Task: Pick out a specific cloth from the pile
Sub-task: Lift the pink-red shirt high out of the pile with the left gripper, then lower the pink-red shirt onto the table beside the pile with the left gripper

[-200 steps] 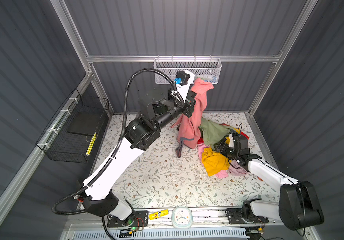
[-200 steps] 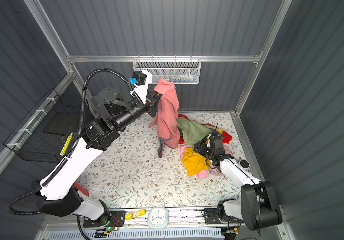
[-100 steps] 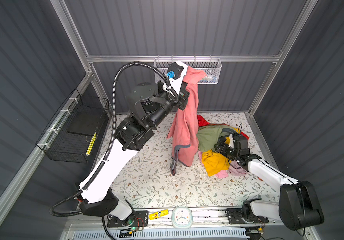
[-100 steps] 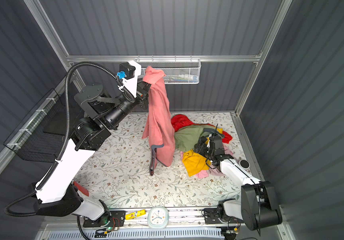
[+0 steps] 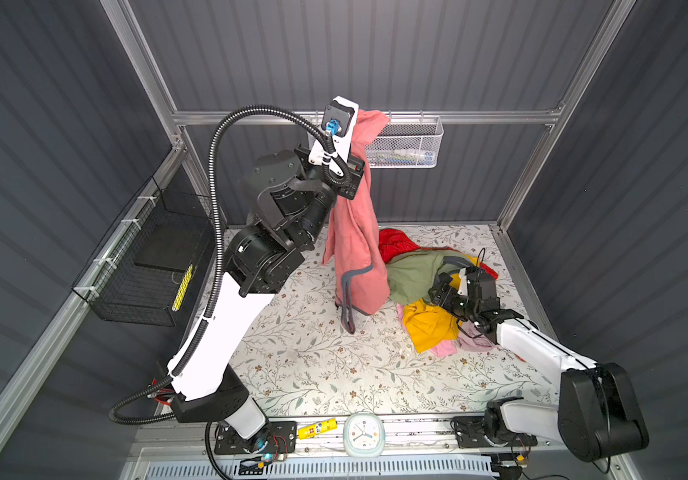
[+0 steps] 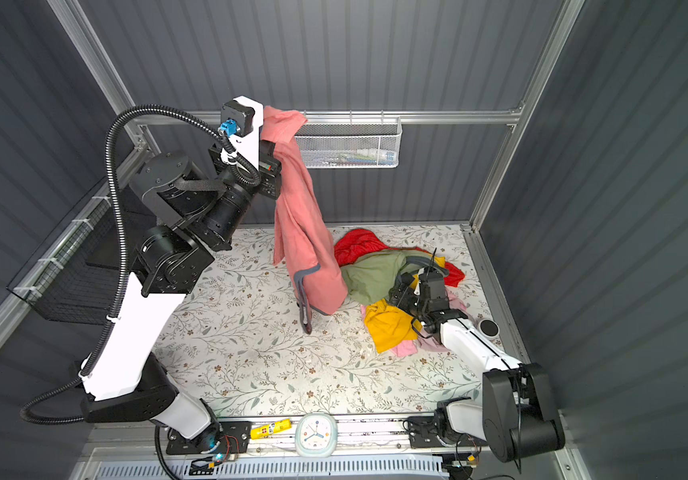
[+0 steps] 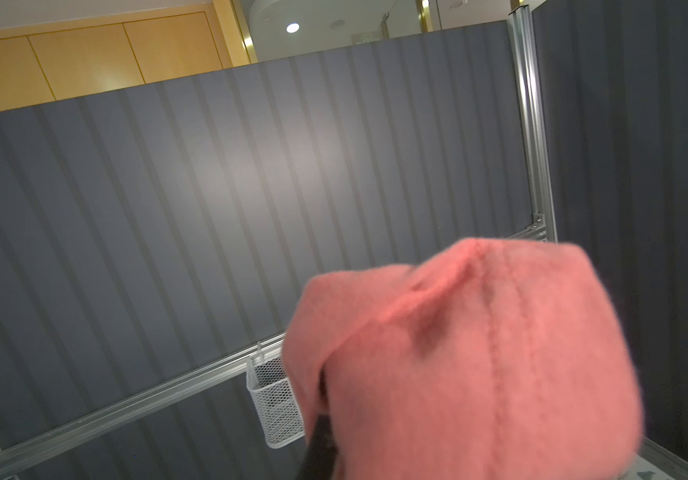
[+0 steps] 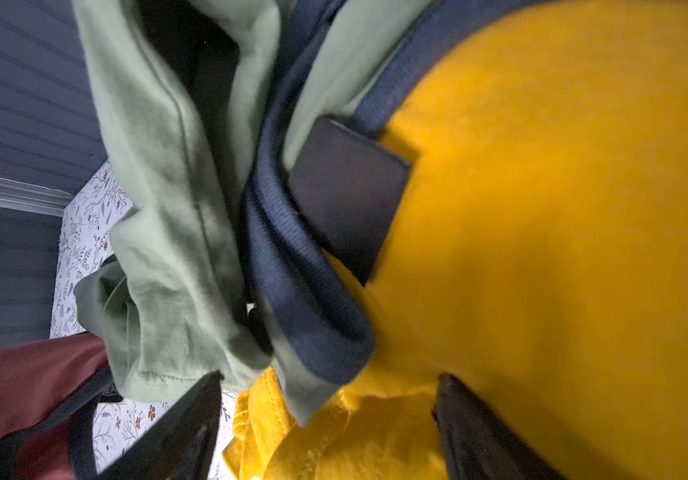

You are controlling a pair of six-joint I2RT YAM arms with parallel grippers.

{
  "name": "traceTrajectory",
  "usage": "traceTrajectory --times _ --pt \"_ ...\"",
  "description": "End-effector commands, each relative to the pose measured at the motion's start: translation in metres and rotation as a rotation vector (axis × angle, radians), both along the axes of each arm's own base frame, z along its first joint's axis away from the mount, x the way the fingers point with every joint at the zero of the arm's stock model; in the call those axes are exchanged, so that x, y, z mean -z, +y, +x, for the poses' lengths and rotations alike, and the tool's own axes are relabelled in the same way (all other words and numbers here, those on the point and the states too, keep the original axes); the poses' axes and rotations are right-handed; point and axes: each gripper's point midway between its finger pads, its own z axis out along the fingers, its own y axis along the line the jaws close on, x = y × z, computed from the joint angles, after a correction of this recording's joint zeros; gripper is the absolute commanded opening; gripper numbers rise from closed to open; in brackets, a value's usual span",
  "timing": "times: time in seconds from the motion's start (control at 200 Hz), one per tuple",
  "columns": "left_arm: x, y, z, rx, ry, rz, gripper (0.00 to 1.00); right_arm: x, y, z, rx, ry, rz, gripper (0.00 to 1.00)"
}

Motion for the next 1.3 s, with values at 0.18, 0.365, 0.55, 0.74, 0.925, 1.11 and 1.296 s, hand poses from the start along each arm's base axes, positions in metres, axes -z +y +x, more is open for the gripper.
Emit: traceTrajectory --times 0.18,0.365,0.55,0.74,0.925,1.11,1.296 --pt "-0.022 0.038 0.003 -0.228 -0.069 0.004 0.00 0.006 -0.007 -0.003 0.034 0.013 -0.010 0.81" --pt "-0.029 0.056 0.015 -0.375 -0.109 0.066 0.00 0.006 -0.007 -0.003 0.036 0.014 -0.004 0.81" --pt "-0.007 0.089 0.052 -0.511 -0.046 0.123 0.00 0.005 -0.004 -0.003 0.027 0.012 0.004 0.80" --pt "0.040 0.122 0.102 -0.639 0.061 0.203 0.00 0.004 -0.005 -0.004 0.021 0.011 -0.007 0.79" --pt "0.118 0.127 0.149 -0.639 0.236 0.246 0.00 0.004 -0.006 -0.004 0.019 0.011 -0.013 0.79" --pt "0.204 0.112 0.173 -0.594 0.399 0.254 0.00 0.004 -0.006 -0.007 0.015 0.014 -0.023 0.79" --pt "0.280 0.090 0.170 -0.456 0.595 0.173 0.00 0.007 -0.008 -0.010 0.013 0.025 -0.034 0.79"
